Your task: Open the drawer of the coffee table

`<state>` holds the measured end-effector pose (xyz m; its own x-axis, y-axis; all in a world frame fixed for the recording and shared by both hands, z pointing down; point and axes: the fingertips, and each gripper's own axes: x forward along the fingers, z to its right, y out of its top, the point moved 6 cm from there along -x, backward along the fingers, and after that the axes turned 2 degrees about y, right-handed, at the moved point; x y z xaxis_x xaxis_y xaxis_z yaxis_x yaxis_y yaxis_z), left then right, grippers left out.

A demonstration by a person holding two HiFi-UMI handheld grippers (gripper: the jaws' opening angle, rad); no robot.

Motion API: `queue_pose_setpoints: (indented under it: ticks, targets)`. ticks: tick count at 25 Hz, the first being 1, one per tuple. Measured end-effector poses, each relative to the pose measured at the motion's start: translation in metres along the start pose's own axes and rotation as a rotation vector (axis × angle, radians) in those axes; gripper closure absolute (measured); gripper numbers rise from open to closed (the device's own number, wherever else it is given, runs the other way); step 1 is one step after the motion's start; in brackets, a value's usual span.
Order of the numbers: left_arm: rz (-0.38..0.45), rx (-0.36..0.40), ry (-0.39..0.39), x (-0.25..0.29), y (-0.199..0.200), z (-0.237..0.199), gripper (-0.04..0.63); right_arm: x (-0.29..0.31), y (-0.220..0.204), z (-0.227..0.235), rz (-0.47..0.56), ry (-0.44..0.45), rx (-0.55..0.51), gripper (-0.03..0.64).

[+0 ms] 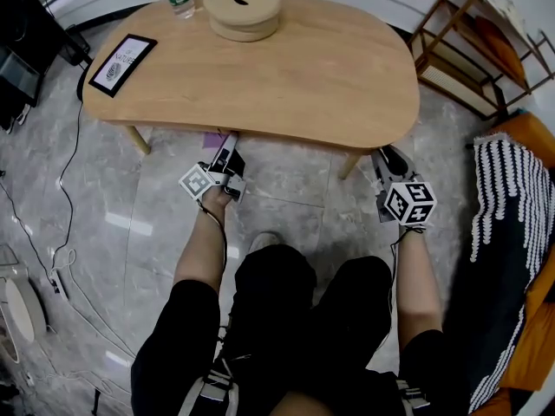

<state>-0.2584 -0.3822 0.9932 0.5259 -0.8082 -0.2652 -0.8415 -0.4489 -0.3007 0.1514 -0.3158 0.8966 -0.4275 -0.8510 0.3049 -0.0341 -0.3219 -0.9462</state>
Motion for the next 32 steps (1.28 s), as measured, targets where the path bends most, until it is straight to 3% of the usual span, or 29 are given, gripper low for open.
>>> queue_pose_setpoints:
  ticks: [3,9,28,32]
  targets:
    - [-0.009,-0.007,0.02,0.0,-0.002,0.002,0.394,-0.003,0.0,0.004,0.007,0.017,0.043,0.52]
    - [-0.027,0.013,0.047,-0.006,-0.002,0.006,0.407,-0.008,-0.003,-0.002,-0.01,0.017,-0.008,0.543]
    - [-0.1,0.009,0.121,-0.068,-0.031,0.039,0.431,-0.068,-0.022,-0.035,-0.034,0.059,-0.028,0.543]
    - [-0.124,0.045,0.146,-0.082,-0.035,0.041,0.44,-0.078,-0.027,-0.041,-0.021,0.061,-0.017,0.543]
